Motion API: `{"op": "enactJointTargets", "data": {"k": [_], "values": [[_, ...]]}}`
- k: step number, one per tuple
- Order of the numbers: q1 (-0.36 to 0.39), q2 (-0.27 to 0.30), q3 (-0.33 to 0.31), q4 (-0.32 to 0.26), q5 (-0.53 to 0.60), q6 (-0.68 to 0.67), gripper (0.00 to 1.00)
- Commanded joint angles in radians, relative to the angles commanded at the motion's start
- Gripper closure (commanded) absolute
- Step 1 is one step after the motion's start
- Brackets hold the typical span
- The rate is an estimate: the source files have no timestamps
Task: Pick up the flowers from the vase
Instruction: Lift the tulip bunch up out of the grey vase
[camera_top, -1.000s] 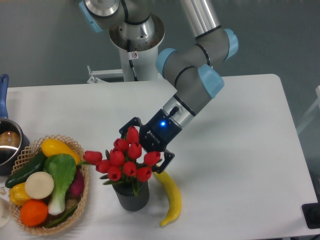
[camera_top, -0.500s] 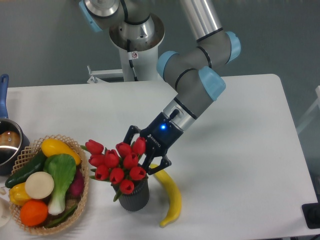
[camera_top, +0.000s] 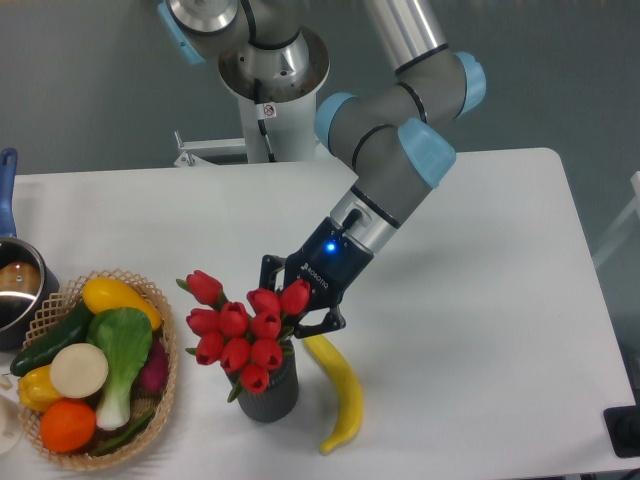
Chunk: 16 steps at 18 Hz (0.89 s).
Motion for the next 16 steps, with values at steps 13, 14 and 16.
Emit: {"op": "enactJointTargets", "data": {"k": [13,14,16], "values": [[-0.006,0.101,0.064,0.000,-0.044,-0.135,1.00],[-0.003,0.106,0.071,0.000,-0.051,-0.138,1.00],[-0.003,0.118,0.083,0.000,-0.066,-0.157,1.00]]}}
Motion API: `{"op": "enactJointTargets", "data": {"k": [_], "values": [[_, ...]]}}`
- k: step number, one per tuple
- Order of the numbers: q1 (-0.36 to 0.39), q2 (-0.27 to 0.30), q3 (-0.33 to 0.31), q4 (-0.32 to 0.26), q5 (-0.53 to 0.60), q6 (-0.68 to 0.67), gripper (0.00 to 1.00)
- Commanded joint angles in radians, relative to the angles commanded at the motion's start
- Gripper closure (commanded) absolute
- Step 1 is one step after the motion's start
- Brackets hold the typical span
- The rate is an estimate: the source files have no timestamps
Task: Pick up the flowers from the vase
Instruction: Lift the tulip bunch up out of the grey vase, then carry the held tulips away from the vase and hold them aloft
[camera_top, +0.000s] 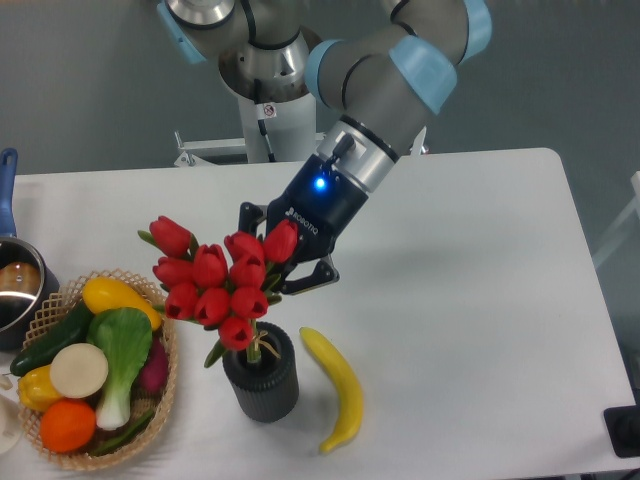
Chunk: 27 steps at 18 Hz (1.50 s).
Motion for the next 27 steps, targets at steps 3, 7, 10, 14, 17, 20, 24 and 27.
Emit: {"op": "enactJointTargets", "data": {"k": [3,7,10,14,17,20,24,27], "values": [[0.002,0.002,0.049,-0.003,0.003,-0.104,1.00],[0.006,0.014,0.071,-0.003,0.003,-0.124,1.00],[0.023,0.031,0.071,-0.006,-0.002,-0.126,1.00],[0.072,0.060,0.054,-0.006,0.006,-0.114,1.00],[0.178,0.072,0.061,-0.006,0.012,-0.088,1.00],[0.264,0.071,0.066,-0.008,0.041,-0.033,1.00],[0.354,0.058,0.051,-0.009,0.176,0.089,1.00],[0.414,0.039,0.032,-0.017,0.196,0.106,1.00]]}}
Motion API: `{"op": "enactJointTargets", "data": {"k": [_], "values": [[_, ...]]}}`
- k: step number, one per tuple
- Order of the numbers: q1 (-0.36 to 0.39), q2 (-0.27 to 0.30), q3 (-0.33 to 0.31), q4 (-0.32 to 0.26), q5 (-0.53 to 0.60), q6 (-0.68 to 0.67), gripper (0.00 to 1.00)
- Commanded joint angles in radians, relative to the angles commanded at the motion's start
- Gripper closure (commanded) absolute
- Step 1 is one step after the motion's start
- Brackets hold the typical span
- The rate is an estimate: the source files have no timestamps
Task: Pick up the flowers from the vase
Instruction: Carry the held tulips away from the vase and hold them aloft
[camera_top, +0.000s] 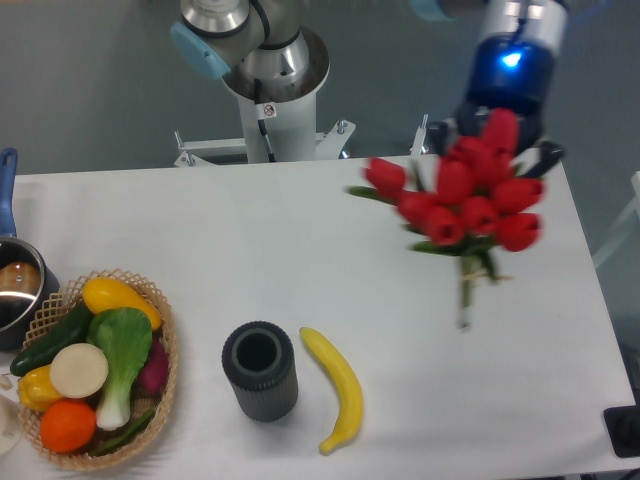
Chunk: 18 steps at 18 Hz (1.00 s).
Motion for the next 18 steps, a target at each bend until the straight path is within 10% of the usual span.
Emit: {"op": "enactJointTargets", "data": {"k": [9,18], "values": [[-0.060,-0.043,-0.008,-0.089,0.420,-0.008,1.00],[-0.130,-0.084,0.080,-0.345,0.744,0.124,1.00]]}}
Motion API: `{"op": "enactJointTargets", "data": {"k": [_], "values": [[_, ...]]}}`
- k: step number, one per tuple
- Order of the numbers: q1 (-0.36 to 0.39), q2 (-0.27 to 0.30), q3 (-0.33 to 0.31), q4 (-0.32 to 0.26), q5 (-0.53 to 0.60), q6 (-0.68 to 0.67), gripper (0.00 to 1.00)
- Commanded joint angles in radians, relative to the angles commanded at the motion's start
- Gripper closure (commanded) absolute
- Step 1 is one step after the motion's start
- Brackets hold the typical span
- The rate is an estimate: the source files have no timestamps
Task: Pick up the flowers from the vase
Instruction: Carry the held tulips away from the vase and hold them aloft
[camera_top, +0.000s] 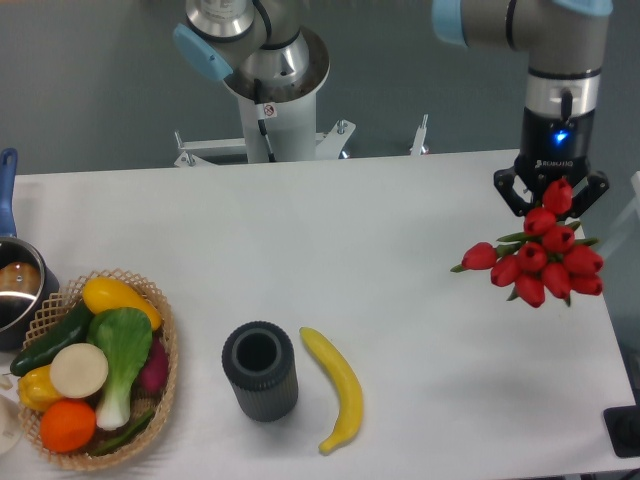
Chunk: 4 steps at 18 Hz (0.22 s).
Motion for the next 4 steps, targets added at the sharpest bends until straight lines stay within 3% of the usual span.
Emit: {"op": "enactJointTargets", "data": {"k": [1,4], "values": [[-0.003,-0.003,0.008,-0.026,0.020,0.003,1.00],[-0.011,-0.012,0.000,-0.028,0.051,0.006,1.00]]}}
